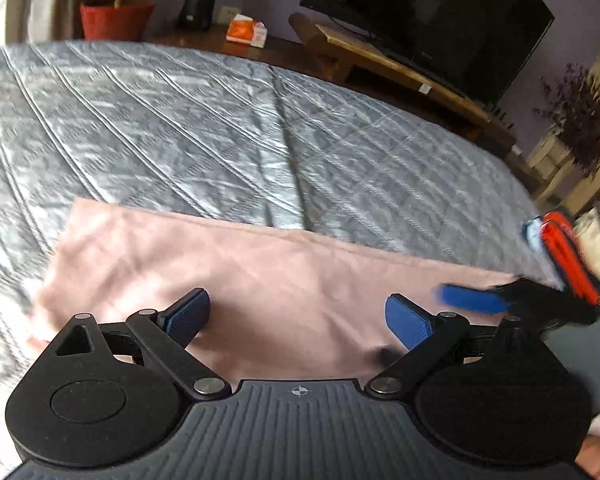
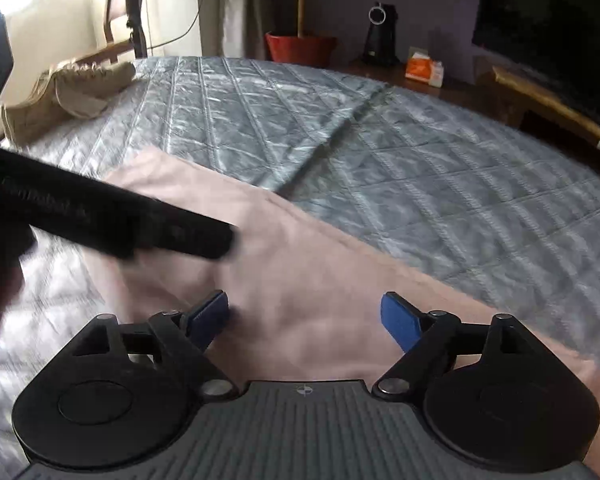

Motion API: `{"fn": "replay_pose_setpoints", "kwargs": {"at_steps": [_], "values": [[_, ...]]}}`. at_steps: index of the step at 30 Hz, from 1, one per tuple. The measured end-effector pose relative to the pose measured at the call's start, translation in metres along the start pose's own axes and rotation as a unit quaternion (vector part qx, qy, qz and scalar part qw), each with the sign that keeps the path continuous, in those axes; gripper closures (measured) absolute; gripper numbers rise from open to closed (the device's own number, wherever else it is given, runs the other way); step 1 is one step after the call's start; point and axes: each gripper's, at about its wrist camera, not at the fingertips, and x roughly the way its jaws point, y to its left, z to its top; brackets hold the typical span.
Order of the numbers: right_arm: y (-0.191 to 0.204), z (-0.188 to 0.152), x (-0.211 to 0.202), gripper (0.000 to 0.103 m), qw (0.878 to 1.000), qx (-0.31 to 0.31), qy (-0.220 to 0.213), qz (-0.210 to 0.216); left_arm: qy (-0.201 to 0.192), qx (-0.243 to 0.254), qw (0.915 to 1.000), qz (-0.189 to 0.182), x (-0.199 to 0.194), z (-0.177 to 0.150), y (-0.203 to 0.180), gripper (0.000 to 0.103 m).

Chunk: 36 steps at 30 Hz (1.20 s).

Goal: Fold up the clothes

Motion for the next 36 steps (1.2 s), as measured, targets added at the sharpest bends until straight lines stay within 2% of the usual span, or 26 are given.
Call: {"fn": "replay_pose_setpoints", "kwargs": {"at_steps": [2,5,7,8,10,12,13,16,19,22,24,25,29,32,33,34,36], "values": [[-0.017,-0.007,-0.006,0.021,1.0,0.016,0.005,-0.019,-0.005,0.019,0.9987,0.047,0.0,-0.002,0.001,0.009],[-0.032,-0.011,-0.018,0.025,0.998,0.039,-0.016,-0.043,-0.02,0.007,0.9904,0.137,-0.003,-0.001,0.01,0.011],[-0.036,-0.009,-0.028,0.025,0.996,0.069,-0.046,-0.022,-0.044,-0.014,0.9847,0.168,-0.012,0.003,0.018,0.012],[-0.034,-0.007,-0.029,0.021,0.996,0.076,-0.055,-0.007,-0.058,-0.018,0.9834,0.171,-0.017,0.004,0.017,0.012],[-0.018,-0.003,-0.021,0.019,0.998,0.04,-0.042,0.004,-0.081,0.001,0.9865,0.142,-0.022,0.002,0.003,0.011],[-0.005,-0.003,-0.018,0.019,0.999,0.005,-0.037,0.005,-0.082,0.045,0.9894,0.111,-0.019,-0.004,-0.022,0.011],[-0.006,-0.003,-0.02,0.019,0.999,0.007,-0.039,0.006,-0.075,0.07,0.9898,0.099,-0.015,-0.008,-0.035,0.011],[-0.032,-0.004,-0.029,0.019,0.997,0.058,-0.041,-0.03,-0.04,0.14,0.9855,0.087,0.001,-0.022,-0.064,0.011],[-0.05,-0.01,-0.04,0.018,0.993,0.076,-0.034,-0.086,-0.015,0.17,0.9807,0.095,0.01,-0.035,-0.064,0.01],[-0.049,-0.019,-0.039,0.015,0.99,0.052,0.002,-0.13,-0.008,0.156,0.9811,0.114,0.01,-0.028,-0.046,0.007],[-0.035,-0.023,-0.029,0.015,0.991,0.02,0.018,-0.129,-0.017,0.159,0.9769,0.141,0.006,-0.028,-0.036,0.005],[-0.027,-0.025,-0.023,0.008,0.992,0.004,0.025,-0.128,-0.022,0.155,0.9755,0.155,0.004,-0.026,-0.031,0.005],[-0.01,-0.007,-0.003,0.002,0.989,-0.038,0.017,-0.141,-0.042,0.117,0.9714,0.202,-0.001,-0.013,-0.007,0.007],[-0.009,-0.006,-0.011,0.007,0.989,-0.036,0.001,-0.145,-0.059,0.09,0.9661,0.235,-0.006,-0.004,0.009,0.011],[-0.013,-0.007,-0.019,0.006,0.991,-0.011,-0.012,-0.132,-0.07,0.078,0.9681,0.228,-0.013,-0.003,0.01,0.012],[-0.019,-0.007,-0.025,0.006,0.993,0.015,-0.024,-0.118,-0.083,0.067,0.9738,0.201,-0.021,-0.004,0.007,0.012],[-0.025,-0.007,-0.031,0.005,0.993,0.042,-0.037,-0.104,-0.1,0.101,0.9775,0.156,-0.029,-0.011,-0.013,0.011]]}}
